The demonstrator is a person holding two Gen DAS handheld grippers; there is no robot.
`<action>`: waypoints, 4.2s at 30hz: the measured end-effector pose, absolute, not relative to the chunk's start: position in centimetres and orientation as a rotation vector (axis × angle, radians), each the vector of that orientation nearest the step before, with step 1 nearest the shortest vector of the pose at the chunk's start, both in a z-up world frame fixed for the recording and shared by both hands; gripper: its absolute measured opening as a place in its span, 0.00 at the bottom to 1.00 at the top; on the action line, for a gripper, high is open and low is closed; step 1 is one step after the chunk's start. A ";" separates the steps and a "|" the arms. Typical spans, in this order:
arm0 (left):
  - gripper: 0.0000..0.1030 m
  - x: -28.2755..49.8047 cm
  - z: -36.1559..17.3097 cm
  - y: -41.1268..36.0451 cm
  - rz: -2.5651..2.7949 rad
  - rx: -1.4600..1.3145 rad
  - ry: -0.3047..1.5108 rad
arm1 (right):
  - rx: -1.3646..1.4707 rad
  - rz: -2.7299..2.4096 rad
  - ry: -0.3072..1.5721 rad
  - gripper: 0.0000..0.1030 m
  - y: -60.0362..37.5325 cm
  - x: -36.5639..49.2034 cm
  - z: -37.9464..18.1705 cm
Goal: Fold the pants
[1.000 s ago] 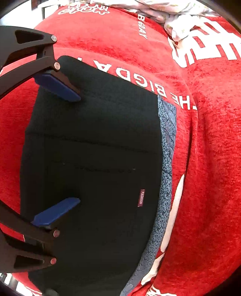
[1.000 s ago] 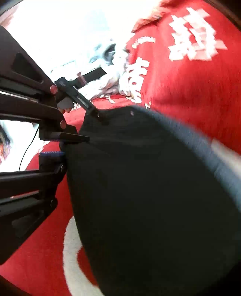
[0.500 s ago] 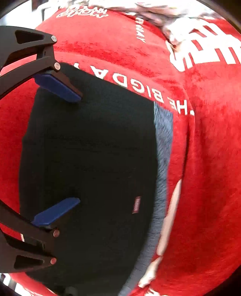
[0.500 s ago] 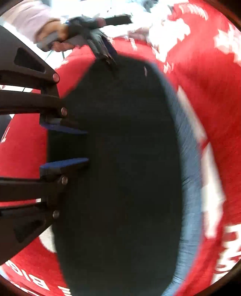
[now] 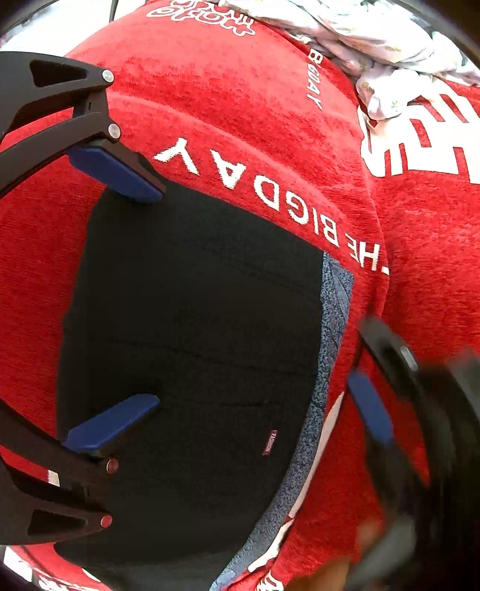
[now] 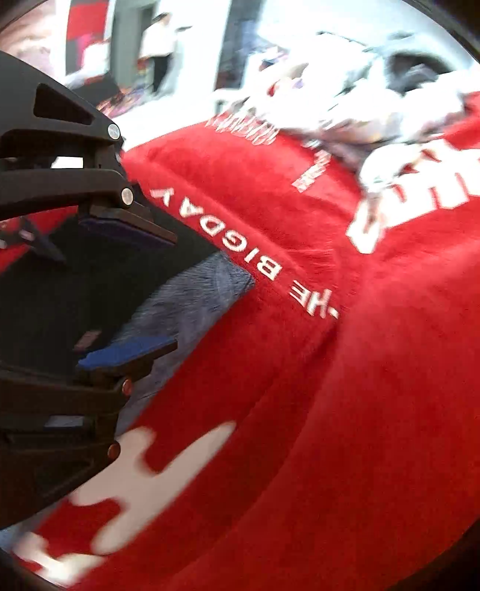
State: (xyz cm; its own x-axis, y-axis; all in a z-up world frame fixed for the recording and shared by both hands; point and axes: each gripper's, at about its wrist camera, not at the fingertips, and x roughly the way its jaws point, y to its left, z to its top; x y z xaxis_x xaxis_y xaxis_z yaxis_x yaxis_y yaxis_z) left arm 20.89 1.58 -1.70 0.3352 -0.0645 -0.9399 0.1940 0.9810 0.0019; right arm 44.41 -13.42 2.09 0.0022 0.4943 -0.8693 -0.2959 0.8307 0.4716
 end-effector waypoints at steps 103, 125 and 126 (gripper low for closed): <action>1.00 13.4 -2.5 -21.8 -0.351 0.368 1.435 | 0.661 -0.226 1.355 0.66 -52.3 8.0 1.2; 1.00 1.7 15.9 -18.0 -0.258 0.340 1.409 | 0.704 -0.092 1.507 0.73 -53.1 3.0 12.7; 1.00 1.6 16.5 -18.3 -0.259 0.329 1.398 | 0.689 -0.084 1.508 0.73 -53.3 3.1 13.2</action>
State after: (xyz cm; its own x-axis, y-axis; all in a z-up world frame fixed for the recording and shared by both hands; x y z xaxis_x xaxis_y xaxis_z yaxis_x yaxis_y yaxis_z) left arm 1.63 -18.33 16.46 0.1562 0.0154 -0.9876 0.3684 0.9268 0.0727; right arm 3.06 -53.31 13.24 0.0984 0.3602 -0.9277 0.4607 0.8098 0.3633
